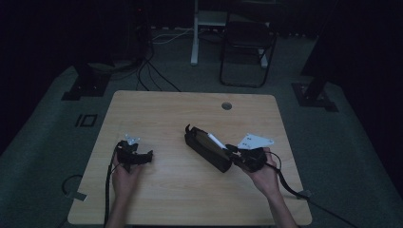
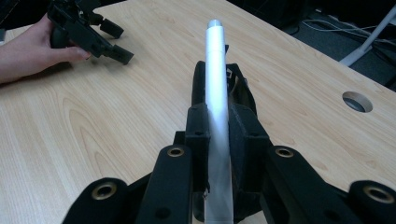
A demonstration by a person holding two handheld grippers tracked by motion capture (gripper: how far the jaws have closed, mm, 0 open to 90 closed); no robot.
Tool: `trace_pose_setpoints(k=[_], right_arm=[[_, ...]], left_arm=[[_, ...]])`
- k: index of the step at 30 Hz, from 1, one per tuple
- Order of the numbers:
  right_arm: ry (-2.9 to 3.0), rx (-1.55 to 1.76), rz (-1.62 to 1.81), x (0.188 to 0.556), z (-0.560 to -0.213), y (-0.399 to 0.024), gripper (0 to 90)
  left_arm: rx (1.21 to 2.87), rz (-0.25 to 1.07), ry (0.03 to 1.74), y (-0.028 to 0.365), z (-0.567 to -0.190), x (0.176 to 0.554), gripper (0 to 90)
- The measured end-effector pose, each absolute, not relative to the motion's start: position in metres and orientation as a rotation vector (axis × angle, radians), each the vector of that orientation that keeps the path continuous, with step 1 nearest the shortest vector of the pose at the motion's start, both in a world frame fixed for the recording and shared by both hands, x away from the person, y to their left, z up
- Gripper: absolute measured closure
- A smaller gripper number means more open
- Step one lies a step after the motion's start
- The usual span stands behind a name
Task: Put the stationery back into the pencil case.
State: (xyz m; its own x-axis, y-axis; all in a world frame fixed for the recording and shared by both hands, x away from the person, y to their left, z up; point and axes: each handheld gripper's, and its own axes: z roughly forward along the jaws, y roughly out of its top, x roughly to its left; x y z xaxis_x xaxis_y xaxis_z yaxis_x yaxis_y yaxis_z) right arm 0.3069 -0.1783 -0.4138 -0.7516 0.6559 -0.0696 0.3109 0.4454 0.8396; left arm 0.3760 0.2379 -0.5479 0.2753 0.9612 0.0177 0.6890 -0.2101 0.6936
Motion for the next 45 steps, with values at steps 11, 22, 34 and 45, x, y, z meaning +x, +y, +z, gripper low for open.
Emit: trace_pose_setpoints(k=[11, 22, 34, 45], right_arm=[[2.324, 0.825, 1.231, 0.315, -0.413, -0.175, 78.6], [2.329, 0.841, 1.246, 0.323, -0.414, -0.172, 78.6], [2.331, 0.858, 1.245, 0.334, -0.418, -0.17, 78.6], [2.328, 0.871, 1.258, 0.337, -0.418, -0.169, 78.6]], left_arm=[[1.977, 0.617, 1.479, 0.238, -0.548, 0.376, 6.2], [1.977, 0.617, 1.48, 0.238, -0.548, 0.376, 6.2], [1.977, 0.617, 1.48, 0.238, -0.548, 0.376, 6.2], [1.977, 0.617, 1.48, 0.238, -0.548, 0.376, 6.2]])
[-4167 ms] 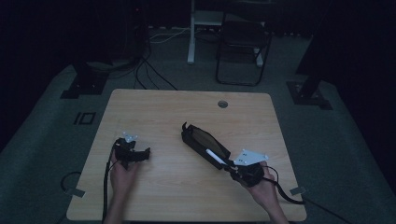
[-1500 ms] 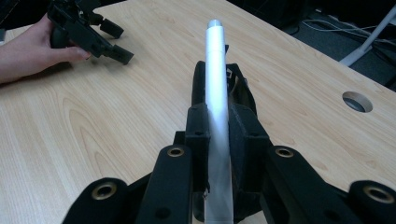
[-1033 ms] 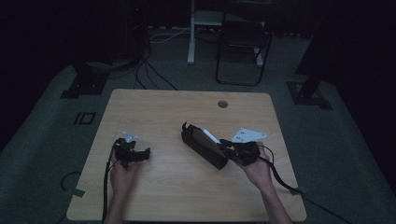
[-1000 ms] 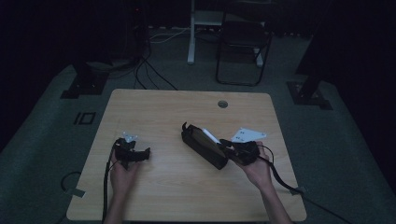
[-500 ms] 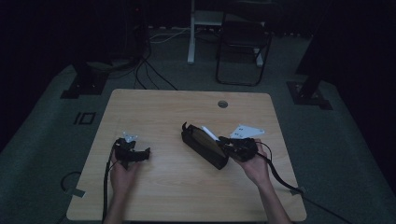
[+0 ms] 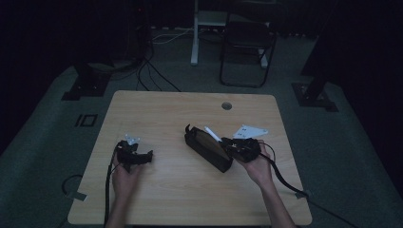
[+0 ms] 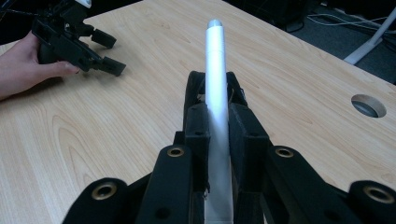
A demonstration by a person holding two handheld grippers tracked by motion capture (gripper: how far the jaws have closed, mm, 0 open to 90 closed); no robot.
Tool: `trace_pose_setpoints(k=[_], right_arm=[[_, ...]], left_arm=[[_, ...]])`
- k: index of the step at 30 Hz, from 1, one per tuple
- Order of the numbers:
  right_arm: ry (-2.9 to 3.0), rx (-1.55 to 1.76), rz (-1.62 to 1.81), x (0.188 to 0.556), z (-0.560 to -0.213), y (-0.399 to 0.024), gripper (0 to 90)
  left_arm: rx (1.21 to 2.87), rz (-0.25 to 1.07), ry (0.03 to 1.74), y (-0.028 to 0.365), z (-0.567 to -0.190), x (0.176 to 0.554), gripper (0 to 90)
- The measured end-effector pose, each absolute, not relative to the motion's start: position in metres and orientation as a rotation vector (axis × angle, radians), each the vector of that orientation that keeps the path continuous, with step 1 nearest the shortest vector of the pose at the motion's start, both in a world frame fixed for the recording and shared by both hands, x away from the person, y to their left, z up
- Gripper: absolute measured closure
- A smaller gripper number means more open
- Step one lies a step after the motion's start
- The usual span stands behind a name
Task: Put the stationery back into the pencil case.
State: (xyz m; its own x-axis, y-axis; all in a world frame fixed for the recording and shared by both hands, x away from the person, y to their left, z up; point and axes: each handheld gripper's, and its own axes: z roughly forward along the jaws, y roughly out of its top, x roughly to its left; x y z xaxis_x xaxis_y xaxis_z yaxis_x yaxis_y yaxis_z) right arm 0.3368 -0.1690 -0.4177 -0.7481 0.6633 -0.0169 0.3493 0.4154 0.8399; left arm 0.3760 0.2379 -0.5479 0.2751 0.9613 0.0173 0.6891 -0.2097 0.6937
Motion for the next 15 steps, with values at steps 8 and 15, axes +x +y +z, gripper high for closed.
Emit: trace_pose_setpoints(k=[8, 15], right_arm=[[2.333, 0.859, 1.268, 0.343, -0.4141, -0.1633, 78.6], [2.34, 0.858, 1.278, 0.3465, -0.4131, -0.1591, 78.6]], left_arm=[[1.979, 0.616, 1.48, 0.238, -0.5478, 0.376, 6.2], [1.979, 0.615, 1.479, 0.238, -0.5478, 0.3759, 6.2]])
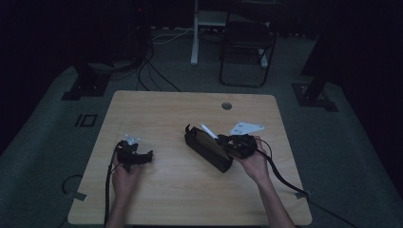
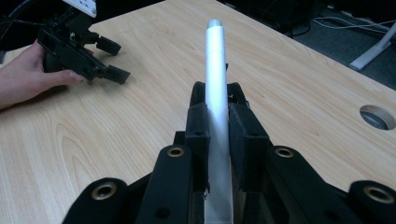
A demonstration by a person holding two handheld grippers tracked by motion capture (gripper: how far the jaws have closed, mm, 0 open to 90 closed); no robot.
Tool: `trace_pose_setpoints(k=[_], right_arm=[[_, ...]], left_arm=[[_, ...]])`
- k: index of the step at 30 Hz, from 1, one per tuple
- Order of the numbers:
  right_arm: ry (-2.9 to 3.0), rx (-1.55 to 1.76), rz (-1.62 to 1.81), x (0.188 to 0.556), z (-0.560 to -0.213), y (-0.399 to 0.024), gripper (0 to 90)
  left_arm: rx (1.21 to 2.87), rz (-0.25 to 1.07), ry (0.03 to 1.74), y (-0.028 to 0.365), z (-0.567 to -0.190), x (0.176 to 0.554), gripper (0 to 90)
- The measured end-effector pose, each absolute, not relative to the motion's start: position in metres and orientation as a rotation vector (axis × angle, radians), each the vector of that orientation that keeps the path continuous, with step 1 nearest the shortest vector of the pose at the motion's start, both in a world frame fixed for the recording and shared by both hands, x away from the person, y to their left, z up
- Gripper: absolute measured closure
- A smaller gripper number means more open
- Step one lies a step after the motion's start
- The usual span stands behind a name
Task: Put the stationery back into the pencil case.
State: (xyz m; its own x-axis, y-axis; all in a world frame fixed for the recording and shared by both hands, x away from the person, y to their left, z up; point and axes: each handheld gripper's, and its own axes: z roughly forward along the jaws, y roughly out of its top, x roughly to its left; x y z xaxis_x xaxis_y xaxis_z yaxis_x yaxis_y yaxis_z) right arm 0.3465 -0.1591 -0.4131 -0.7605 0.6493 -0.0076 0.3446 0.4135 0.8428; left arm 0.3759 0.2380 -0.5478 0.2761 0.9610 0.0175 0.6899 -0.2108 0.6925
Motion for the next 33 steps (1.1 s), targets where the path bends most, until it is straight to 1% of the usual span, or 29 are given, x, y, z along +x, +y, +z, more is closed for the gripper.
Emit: trace_pose_setpoints(k=[20, 33], right_arm=[[2.334, 0.884, 1.274, 0.358, -0.415, -0.159, 78.6], [2.336, 0.874, 1.284, 0.364, -0.413, -0.151, 78.6]], left_arm=[[1.98, 0.614, 1.48, 0.238, -0.548, 0.376, 6.2], [1.978, 0.616, 1.479, 0.238, -0.548, 0.376, 6.2]])
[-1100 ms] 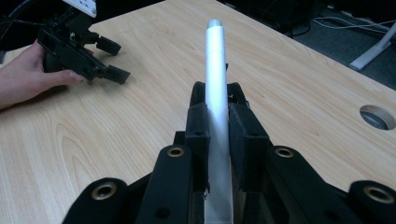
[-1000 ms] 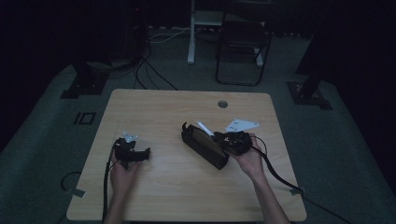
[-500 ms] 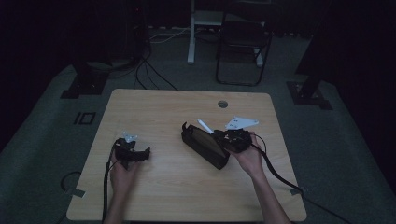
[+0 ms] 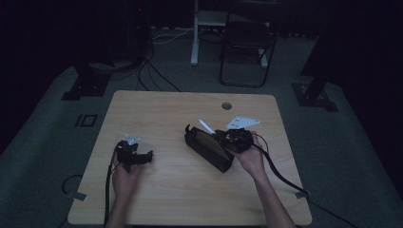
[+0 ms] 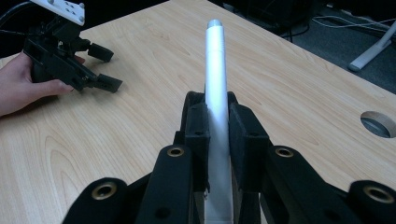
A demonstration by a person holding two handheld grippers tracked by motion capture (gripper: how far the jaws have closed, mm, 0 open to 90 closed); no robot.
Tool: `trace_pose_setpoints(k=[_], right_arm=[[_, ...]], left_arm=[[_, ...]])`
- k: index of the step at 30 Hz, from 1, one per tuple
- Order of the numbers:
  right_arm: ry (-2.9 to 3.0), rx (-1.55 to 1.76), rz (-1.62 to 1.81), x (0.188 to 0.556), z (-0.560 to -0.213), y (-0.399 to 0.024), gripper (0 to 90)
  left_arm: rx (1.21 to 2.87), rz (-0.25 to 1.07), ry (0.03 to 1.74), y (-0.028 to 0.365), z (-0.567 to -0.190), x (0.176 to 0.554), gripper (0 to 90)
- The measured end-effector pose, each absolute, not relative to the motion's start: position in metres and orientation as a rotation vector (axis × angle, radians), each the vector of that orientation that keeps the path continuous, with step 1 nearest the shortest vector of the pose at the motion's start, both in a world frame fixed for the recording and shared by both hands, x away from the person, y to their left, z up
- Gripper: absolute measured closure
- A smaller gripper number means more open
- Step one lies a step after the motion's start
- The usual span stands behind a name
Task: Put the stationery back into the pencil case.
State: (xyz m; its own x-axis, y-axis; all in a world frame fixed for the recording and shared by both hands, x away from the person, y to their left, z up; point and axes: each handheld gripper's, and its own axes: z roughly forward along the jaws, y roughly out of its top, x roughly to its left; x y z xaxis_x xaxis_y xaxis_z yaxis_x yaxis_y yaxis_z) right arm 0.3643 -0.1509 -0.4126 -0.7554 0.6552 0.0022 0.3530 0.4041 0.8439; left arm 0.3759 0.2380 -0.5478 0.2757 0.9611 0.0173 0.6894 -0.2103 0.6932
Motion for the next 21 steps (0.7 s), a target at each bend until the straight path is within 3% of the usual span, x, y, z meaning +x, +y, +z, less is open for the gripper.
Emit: trace_pose_setpoints(k=[21], right_arm=[[2.337, 0.892, 1.289, 0.3701, -0.4192, -0.1442, 78.6]], left_arm=[[1.978, 0.615, 1.48, 0.238, -0.5478, 0.3759, 6.2]])
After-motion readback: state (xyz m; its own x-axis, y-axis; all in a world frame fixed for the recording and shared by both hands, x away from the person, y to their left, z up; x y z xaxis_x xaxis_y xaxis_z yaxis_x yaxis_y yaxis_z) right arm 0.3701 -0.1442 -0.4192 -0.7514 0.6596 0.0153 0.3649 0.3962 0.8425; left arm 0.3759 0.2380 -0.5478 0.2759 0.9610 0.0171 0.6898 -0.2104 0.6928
